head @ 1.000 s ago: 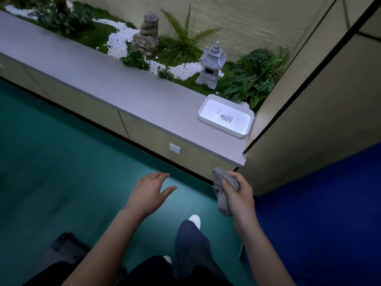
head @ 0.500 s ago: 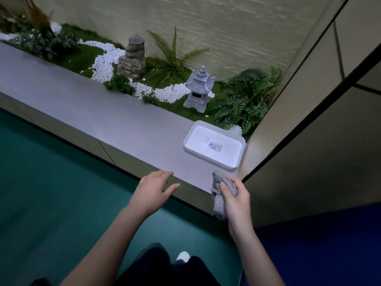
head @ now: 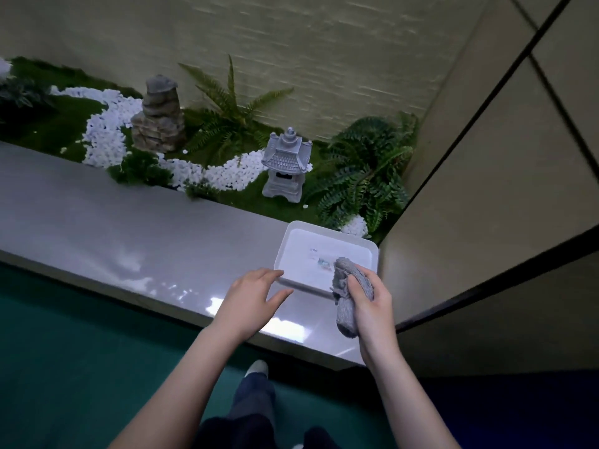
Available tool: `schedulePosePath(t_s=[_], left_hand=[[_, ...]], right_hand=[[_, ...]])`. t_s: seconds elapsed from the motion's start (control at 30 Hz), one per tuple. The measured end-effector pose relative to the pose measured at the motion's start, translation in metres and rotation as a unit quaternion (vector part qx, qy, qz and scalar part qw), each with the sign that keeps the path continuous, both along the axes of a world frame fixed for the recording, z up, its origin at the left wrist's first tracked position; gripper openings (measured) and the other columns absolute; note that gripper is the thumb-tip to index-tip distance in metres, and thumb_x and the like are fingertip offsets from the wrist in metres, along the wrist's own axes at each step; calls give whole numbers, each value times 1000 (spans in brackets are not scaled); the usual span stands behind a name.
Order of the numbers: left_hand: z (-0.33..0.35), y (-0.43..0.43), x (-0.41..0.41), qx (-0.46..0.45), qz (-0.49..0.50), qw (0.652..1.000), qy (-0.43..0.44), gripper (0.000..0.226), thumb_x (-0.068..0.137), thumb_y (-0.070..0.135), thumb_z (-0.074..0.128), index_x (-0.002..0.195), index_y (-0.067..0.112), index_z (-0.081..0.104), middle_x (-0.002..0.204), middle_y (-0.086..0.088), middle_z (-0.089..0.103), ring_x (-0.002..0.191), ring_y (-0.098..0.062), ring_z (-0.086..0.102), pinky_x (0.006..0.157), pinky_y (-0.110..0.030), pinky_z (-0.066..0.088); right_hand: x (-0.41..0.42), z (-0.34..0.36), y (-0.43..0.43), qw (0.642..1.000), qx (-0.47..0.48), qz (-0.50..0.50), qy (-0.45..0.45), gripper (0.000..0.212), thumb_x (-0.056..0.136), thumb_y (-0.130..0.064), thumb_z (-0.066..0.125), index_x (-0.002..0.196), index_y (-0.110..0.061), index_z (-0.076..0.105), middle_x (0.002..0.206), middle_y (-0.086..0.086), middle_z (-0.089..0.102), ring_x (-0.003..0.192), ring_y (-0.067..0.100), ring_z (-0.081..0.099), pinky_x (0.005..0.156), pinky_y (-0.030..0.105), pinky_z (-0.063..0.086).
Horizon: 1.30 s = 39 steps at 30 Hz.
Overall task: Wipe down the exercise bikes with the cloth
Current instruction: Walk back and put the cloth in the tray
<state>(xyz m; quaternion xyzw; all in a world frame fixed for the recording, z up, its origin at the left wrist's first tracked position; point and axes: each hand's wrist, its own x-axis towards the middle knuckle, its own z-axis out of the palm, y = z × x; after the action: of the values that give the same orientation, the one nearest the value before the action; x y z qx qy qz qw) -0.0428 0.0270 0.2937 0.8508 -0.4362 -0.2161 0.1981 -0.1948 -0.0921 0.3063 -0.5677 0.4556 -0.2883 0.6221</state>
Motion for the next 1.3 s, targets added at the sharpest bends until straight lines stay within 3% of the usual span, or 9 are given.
schedulePosePath(t_s=[0.3, 0.47, 0.57, 0.67, 0.8, 0.93, 1.07, 1.17, 1.3], left_hand=[[9, -71, 79, -75, -10, 984, 160, 39, 96, 44, 47, 129, 25, 55, 124, 13, 56, 113, -4, 50, 86, -15, 34], [22, -104, 81, -117, 0, 922, 370, 31, 92, 48, 50, 98, 24, 69, 95, 10, 70, 93, -5, 62, 87, -21, 47], [26, -117, 82, -118, 16, 894, 432, 33, 87, 50, 58, 102, 22, 68, 98, 6, 71, 93, -6, 66, 89, -30, 51], [32, -124, 82, -133, 56, 869, 473, 28, 85, 37, 67, 107, 20, 65, 103, 1, 70, 94, -8, 67, 83, -24, 54], [32, -127, 80, -163, 98, 803, 564, 32, 83, 16, 70, 114, 16, 62, 112, -7, 63, 94, -17, 69, 71, -22, 53], [26, -132, 76, -166, 142, 787, 576, 26, 85, 9, 67, 110, 14, 63, 112, -12, 61, 95, -22, 66, 75, -31, 54], [26, -138, 69, -190, 165, 788, 561, 8, 92, 3, 55, 95, 5, 62, 94, -10, 63, 78, -15, 64, 64, -23, 51], [27, -140, 66, -204, 163, 780, 568, 12, 94, 5, 52, 98, 2, 62, 86, -5, 68, 73, -12, 65, 70, -24, 54], [27, -141, 66, -212, 181, 784, 554, 11, 94, 10, 53, 96, 7, 64, 77, 1, 68, 67, -9, 62, 78, -28, 51]], right_hand=[[96, 17, -30, 997, -36, -56, -39, 18, 95, -8, 52, 104, -18, 65, 100, 0, 68, 93, 16, 64, 77, 21, 49], [124, 25, -44, 996, -39, -66, -54, 19, 95, -8, 52, 102, -21, 64, 87, -16, 69, 86, 6, 64, 74, 17, 48], [133, 26, -52, 994, -31, -80, -63, 19, 95, -9, 54, 101, -24, 64, 91, -16, 70, 93, 8, 65, 77, 20, 51], [136, 25, -59, 994, -8, -79, -73, 18, 95, -13, 55, 105, -26, 64, 102, -6, 70, 102, 16, 65, 87, 32, 52], [138, 26, -62, 990, 45, -78, -109, 21, 96, -12, 51, 102, -28, 63, 93, -14, 72, 97, 15, 66, 87, 36, 52], [131, 23, -64, 989, 63, -63, -115, 23, 96, -14, 51, 107, -29, 63, 104, -6, 70, 103, 19, 65, 88, 36, 52], [123, 19, -65, 991, 66, -70, -95, 19, 98, -19, 49, 114, -22, 59, 109, 6, 67, 98, 21, 65, 74, 31, 53], [117, 17, -64, 986, 90, -101, -95, 18, 98, -20, 48, 107, -19, 64, 104, 10, 69, 94, 22, 65, 76, 36, 51], [108, 24, -65, 967, 181, -115, -136, 20, 98, -21, 47, 102, -14, 65, 91, 11, 69, 71, 23, 63, 47, 24, 44]])
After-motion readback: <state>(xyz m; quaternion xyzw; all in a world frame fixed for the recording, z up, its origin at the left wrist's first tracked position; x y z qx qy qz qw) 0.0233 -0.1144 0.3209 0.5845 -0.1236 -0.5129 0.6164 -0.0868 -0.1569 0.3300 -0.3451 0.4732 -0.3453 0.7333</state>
